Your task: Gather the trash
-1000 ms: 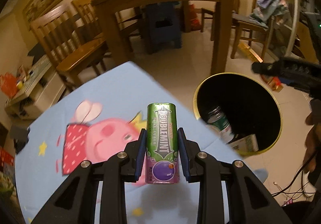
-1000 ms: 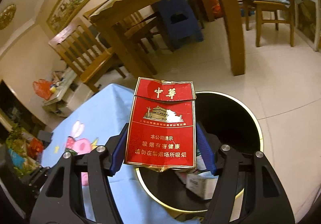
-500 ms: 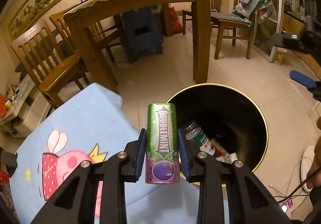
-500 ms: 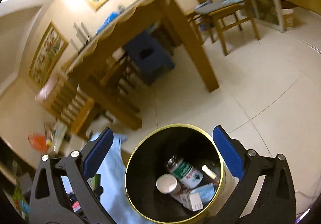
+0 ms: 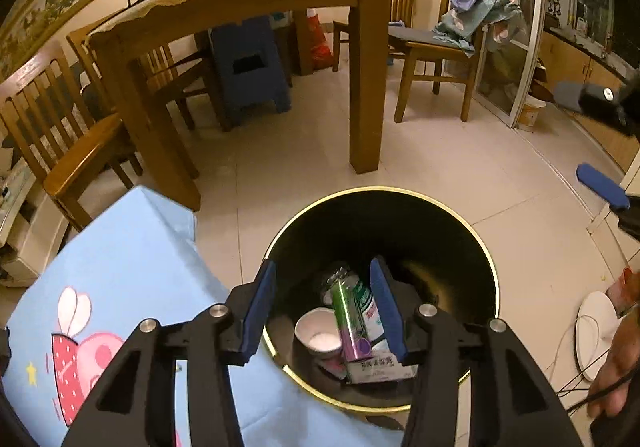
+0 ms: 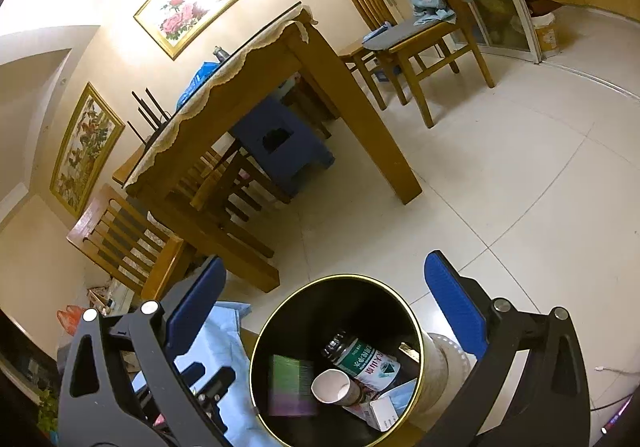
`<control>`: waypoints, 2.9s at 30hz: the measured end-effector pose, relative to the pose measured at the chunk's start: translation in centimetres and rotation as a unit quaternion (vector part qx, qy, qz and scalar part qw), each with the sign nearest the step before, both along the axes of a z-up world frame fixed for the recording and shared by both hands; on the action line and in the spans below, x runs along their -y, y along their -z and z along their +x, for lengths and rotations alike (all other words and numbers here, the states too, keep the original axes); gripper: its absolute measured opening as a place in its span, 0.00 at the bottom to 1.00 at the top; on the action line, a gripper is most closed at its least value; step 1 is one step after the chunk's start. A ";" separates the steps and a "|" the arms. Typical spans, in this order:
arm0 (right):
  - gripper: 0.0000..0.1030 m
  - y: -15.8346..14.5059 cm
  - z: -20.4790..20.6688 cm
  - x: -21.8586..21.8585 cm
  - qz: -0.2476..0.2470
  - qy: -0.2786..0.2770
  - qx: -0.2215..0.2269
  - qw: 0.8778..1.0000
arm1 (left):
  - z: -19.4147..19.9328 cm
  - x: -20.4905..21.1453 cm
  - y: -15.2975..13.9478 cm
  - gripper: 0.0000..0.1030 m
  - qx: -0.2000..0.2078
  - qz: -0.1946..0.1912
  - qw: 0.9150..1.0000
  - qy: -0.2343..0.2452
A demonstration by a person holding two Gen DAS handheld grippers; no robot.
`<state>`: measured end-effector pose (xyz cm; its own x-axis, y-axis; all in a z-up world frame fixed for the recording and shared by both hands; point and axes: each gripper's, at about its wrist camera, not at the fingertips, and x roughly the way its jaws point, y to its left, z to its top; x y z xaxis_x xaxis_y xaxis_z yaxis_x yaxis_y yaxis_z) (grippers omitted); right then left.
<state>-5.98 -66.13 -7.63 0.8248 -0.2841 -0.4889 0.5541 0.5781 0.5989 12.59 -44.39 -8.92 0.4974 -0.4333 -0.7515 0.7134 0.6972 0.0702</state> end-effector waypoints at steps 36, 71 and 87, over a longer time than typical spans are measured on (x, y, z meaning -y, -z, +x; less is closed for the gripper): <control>0.95 -8.2 6.3 -41.6 -0.232 -0.360 -0.052 0.902 | -9.0 -40.0 -10.8 0.94 0.139 -0.038 0.929 -0.341; 0.95 -7.8 4.8 -42.8 -0.229 -0.382 -0.069 0.893 | -9.6 -42.7 -11.1 0.94 0.130 -0.071 0.924 -0.353; 0.95 -7.5 4.9 -43.5 -0.225 -0.390 -0.072 0.890 | -9.6 -43.7 -10.7 0.94 0.124 -0.072 0.922 -0.359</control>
<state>-1.04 -22.62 -0.11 0.7945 0.1535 -0.5875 -0.0679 0.9839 0.1652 2.95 -0.67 1.80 0.8438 -0.0111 -0.5365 0.0383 0.9985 0.0397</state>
